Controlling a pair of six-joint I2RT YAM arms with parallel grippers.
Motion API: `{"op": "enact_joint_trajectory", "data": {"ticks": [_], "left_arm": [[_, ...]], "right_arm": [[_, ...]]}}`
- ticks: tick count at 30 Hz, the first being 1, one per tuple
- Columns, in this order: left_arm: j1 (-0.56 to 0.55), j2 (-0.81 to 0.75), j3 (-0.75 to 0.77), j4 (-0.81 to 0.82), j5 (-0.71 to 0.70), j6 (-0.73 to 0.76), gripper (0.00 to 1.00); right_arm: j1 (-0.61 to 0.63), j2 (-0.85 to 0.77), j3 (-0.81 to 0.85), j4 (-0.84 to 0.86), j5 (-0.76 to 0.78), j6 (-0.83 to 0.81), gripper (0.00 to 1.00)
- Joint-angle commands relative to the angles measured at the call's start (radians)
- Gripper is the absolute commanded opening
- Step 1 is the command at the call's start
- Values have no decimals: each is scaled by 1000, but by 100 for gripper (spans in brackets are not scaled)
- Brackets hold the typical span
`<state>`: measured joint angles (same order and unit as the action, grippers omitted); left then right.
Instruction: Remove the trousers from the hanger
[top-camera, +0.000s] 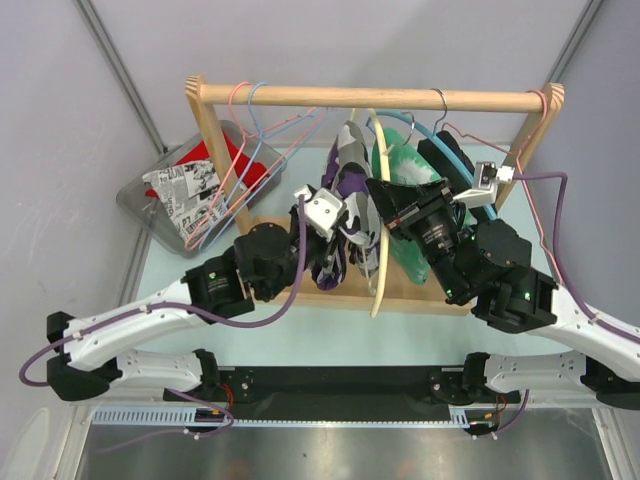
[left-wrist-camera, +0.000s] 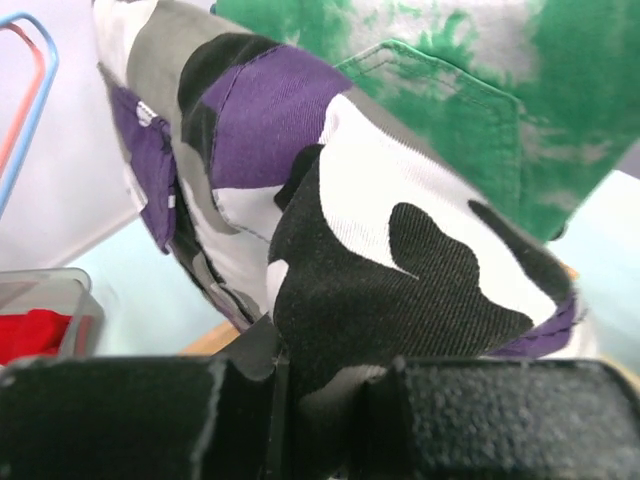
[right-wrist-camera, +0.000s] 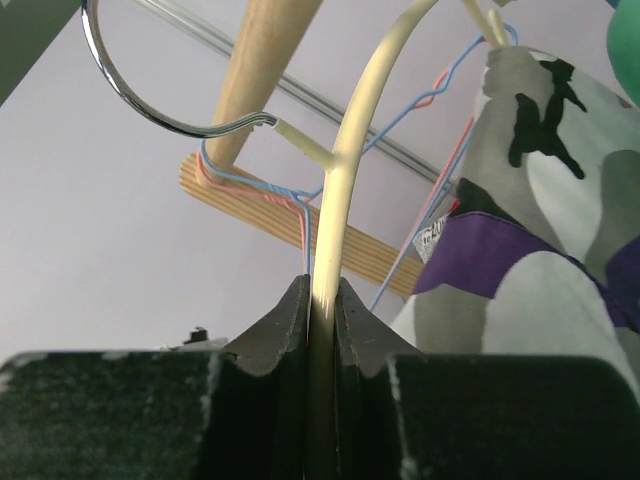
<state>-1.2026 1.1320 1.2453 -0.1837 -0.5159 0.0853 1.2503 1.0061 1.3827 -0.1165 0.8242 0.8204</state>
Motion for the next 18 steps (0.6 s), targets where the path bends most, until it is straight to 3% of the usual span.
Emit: {"op": "enact_joint_trajectory", "data": {"ticks": [1, 7, 13, 18], "left_arm": [[15, -123, 91, 135, 60, -79, 0], [14, -135, 128, 98, 120, -139, 0], [12, -149, 148, 53, 129, -145, 0], [14, -156, 141, -3, 116, -127, 0]], "right_arm": [[1, -52, -40, 35, 26, -18, 0], [3, -38, -36, -34, 52, -21, 0], [4, -47, 2, -100, 112, -111, 0], [1, -37, 88, -117, 73, -220, 0]]}}
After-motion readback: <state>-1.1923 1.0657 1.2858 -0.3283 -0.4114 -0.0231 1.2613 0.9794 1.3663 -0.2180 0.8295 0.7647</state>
